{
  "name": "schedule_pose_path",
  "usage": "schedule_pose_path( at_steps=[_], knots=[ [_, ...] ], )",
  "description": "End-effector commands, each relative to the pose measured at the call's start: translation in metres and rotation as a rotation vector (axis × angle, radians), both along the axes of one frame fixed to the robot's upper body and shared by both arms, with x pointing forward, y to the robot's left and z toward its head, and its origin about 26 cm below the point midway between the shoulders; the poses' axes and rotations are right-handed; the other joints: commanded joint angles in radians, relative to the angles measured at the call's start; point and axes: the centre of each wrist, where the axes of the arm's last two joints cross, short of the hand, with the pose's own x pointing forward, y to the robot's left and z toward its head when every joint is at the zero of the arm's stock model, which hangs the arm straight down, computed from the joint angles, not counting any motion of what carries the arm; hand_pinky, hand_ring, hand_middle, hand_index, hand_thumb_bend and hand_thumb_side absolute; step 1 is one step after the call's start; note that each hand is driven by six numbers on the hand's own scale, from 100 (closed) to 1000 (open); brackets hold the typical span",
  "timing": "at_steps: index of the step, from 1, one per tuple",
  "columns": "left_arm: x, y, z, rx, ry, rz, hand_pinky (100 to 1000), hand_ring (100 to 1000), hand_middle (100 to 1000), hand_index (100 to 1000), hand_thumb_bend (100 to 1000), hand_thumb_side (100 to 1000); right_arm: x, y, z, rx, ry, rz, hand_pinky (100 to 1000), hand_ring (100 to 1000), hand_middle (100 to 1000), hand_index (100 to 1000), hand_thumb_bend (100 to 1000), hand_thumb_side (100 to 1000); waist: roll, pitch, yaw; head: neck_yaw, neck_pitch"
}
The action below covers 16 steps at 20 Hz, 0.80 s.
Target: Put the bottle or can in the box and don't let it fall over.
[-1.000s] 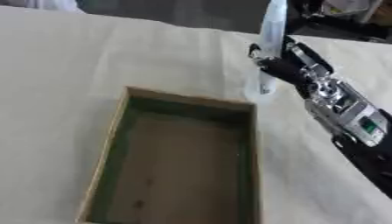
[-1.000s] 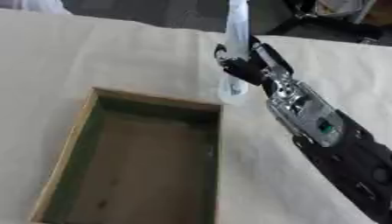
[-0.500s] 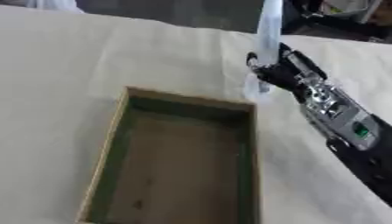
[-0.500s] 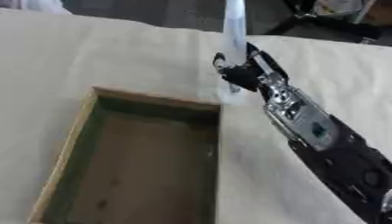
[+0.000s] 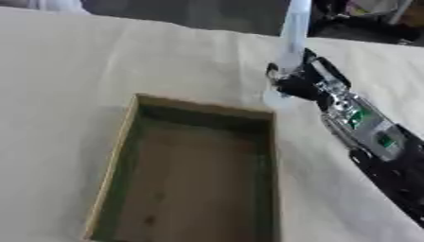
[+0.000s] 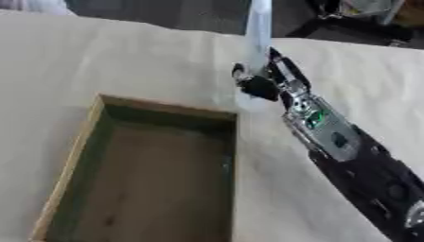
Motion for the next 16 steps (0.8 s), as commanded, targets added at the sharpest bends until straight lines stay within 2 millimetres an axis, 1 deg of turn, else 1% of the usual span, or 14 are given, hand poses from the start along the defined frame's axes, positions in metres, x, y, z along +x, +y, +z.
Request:
schedule_pose_path(
  at_steps=[1,5,6,8,12,13,15,16],
  knots=[
    [-0.003,0.003,0.007,0.02,-0.023,0.014,1000,762,829,727,620,460,0.0,-0.004,0.005,0.05,-0.003,-0.047,1000,1000,1000,837,100,198,0.007,-0.017,-0.001,0.002,-0.006],
    [-0.003,0.004,0.007,0.02,-0.023,0.015,1000,762,829,724,618,459,-0.003,0.0,0.008,0.093,-0.025,-0.053,1000,1000,1000,735,100,200,0.008,-0.02,-0.001,0.003,-0.004],
    [-0.003,0.004,0.007,0.02,-0.023,0.015,1000,762,829,724,618,458,-0.005,0.001,0.009,0.097,-0.034,-0.05,1000,1000,1000,730,100,201,0.008,-0.021,-0.001,0.003,-0.003],
    [-0.003,0.004,0.007,0.02,-0.021,0.015,1000,762,829,721,618,459,-0.007,0.004,0.011,0.102,-0.055,-0.036,1000,1000,1000,662,100,205,0.008,-0.022,-0.003,0.003,-0.002],
    [-0.004,0.004,0.007,0.02,-0.019,0.017,1000,762,829,719,617,458,-0.016,0.011,0.021,0.103,-0.107,0.009,1000,1000,1000,601,100,232,0.01,-0.026,-0.006,0.007,0.002],
    [-0.004,0.004,0.007,0.021,-0.019,0.018,1000,762,829,719,617,458,-0.018,0.012,0.024,0.1,-0.12,0.018,1000,1000,1000,598,100,238,0.011,-0.027,-0.007,0.008,0.003],
    [-0.004,0.005,0.006,0.02,-0.019,0.019,1000,762,829,718,617,458,-0.023,0.015,0.029,0.088,-0.152,0.034,1000,1000,1000,591,100,277,0.012,-0.029,-0.009,0.009,0.005],
    [-0.004,0.005,0.006,0.02,-0.018,0.021,1000,762,829,718,617,458,-0.025,0.017,0.031,0.079,-0.169,0.045,1000,1000,1000,588,100,315,0.013,-0.031,-0.01,0.009,0.006]
  ],
)
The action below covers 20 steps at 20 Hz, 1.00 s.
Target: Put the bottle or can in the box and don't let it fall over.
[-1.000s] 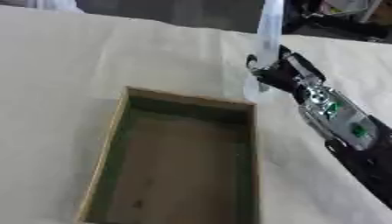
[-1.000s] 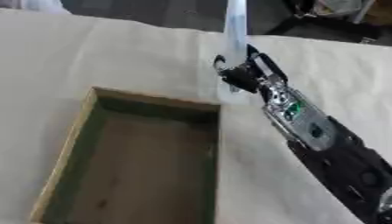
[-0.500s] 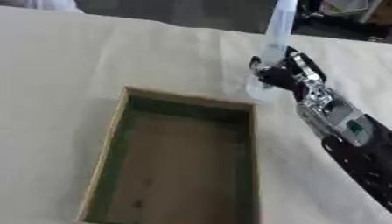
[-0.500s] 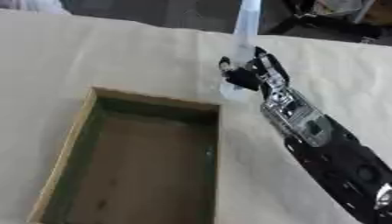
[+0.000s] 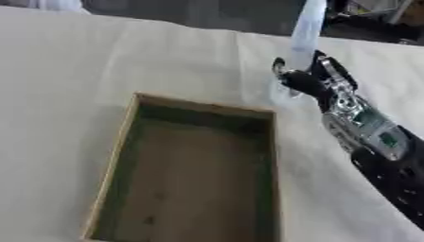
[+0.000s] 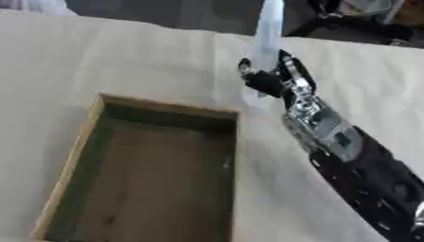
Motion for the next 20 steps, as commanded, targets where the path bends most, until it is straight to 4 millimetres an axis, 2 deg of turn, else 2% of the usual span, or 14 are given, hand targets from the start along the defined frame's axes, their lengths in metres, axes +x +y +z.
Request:
schedule_pose_path(
  at_steps=[1,3,7,11,20],
  knots=[
    [-0.004,0.005,0.007,0.022,-0.021,0.018,1000,762,829,718,618,458,-0.013,0.003,0.023,-0.052,-0.1,0.029,1000,1000,1000,580,100,351,0.008,-0.031,-0.004,0.004,0.004],
    [-0.004,0.005,0.007,0.022,-0.021,0.021,1000,762,829,719,618,457,-0.021,0.009,0.031,-0.075,-0.15,0.068,1000,1000,1000,563,100,423,0.011,-0.035,-0.008,0.006,0.009],
    [-0.006,0.009,0.006,0.02,-0.016,0.042,1000,762,829,720,619,455,-0.035,0.018,0.048,-0.105,-0.25,0.15,1000,1000,1000,510,100,449,0.017,-0.049,-0.021,0.018,0.028],
    [-0.007,0.011,0.004,0.019,-0.008,0.058,1000,761,828,719,618,454,-0.036,0.019,0.053,-0.111,-0.297,0.234,1000,1000,1000,394,100,469,0.019,-0.062,-0.032,0.03,0.049],
    [-0.009,0.012,0.003,0.015,-0.003,0.073,1000,761,828,719,616,455,-0.036,0.021,0.062,-0.099,-0.351,0.339,1000,1000,1000,362,100,470,0.016,-0.071,-0.031,0.034,0.065]
  ],
)
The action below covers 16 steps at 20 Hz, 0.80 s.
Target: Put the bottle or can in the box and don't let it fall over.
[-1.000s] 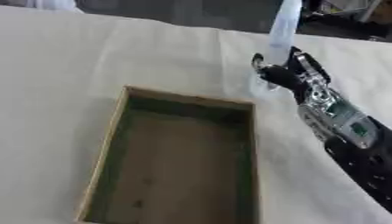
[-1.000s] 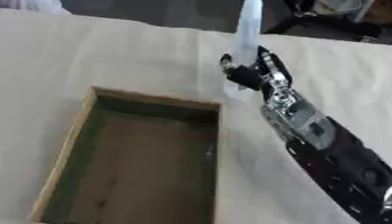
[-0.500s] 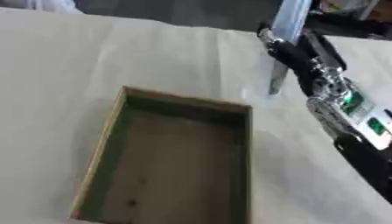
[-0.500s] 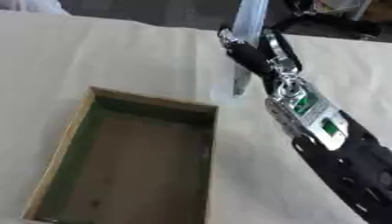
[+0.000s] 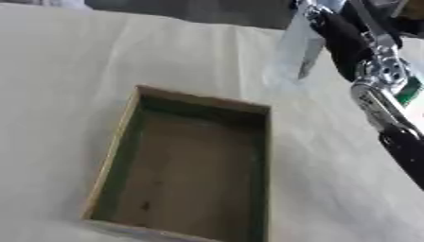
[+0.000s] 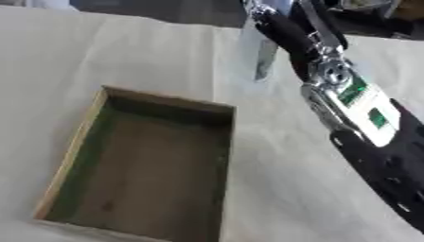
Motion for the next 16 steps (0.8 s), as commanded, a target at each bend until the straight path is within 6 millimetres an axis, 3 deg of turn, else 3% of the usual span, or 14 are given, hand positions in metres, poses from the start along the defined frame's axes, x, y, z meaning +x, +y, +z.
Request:
schedule_pose_path(
  at_steps=[1,9,16],
  knots=[
    [-0.004,0.006,0.009,0.028,-0.02,0.021,1000,760,829,719,617,455,-0.007,-0.001,0.019,-0.02,-0.072,0.042,1000,1000,1000,362,100,487,0.004,-0.027,0.002,0.001,0.007],
    [-0.005,0.009,0.007,0.006,0.021,0.04,1000,759,822,718,620,458,-0.006,0.01,0.031,-0.016,-0.117,0.16,1000,1000,1000,362,100,470,0.005,-0.042,0.01,-0.005,0.018],
    [0.001,0.011,0.002,-0.015,0.053,0.039,1000,758,821,717,619,459,-0.002,0.028,0.028,-0.044,-0.128,0.229,1000,1000,1000,367,100,470,-0.001,-0.044,0.027,-0.014,0.021]
  ],
)
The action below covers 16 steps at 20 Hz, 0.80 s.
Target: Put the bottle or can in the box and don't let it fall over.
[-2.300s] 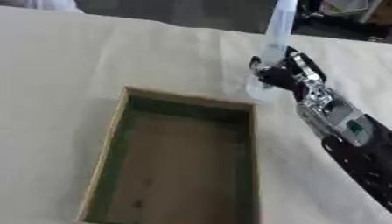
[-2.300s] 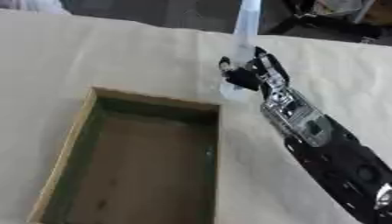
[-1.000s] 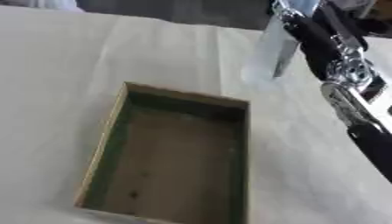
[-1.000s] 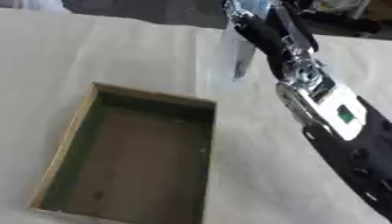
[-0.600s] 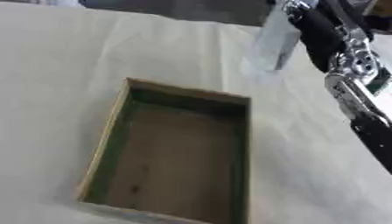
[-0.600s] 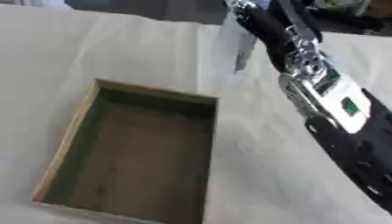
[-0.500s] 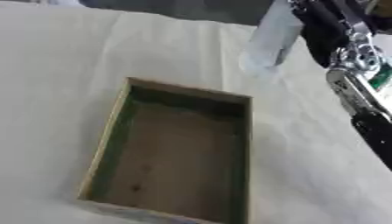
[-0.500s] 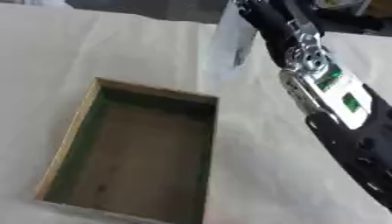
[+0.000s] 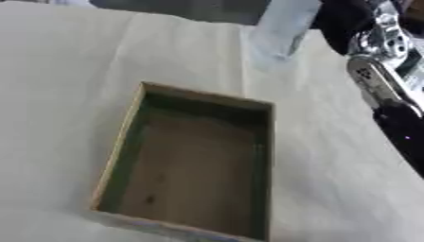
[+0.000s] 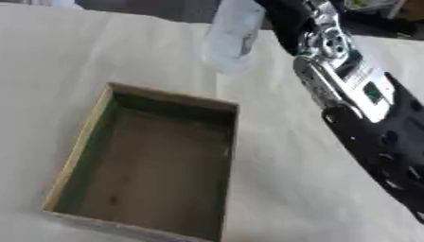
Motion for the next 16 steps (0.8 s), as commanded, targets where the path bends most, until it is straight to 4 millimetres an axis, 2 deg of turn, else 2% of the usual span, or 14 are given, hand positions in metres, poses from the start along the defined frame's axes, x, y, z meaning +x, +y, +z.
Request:
schedule_pose_path(
  at_steps=[1,8,16],
  knots=[
    [0.002,0.007,0.006,0.019,-0.006,0.01,1000,758,820,717,619,459,-0.005,0.009,0.007,-0.036,-0.053,0.031,1000,1000,1000,367,100,470,0.003,-0.026,0.003,-0.004,0.005],
    [0.005,0.009,0.003,0.014,0.002,0.022,1000,757,820,716,618,459,0.0,0.032,-0.008,-0.084,-0.095,0.075,1000,1000,1000,374,100,470,-0.007,-0.029,-0.001,0.007,0.002],
    [0.005,0.013,-0.002,0.009,0.018,0.044,1000,756,820,715,612,462,0.002,0.054,-0.028,-0.156,-0.139,0.107,1000,1000,1000,379,100,470,-0.008,-0.037,-0.024,0.008,0.016]
  ],
)
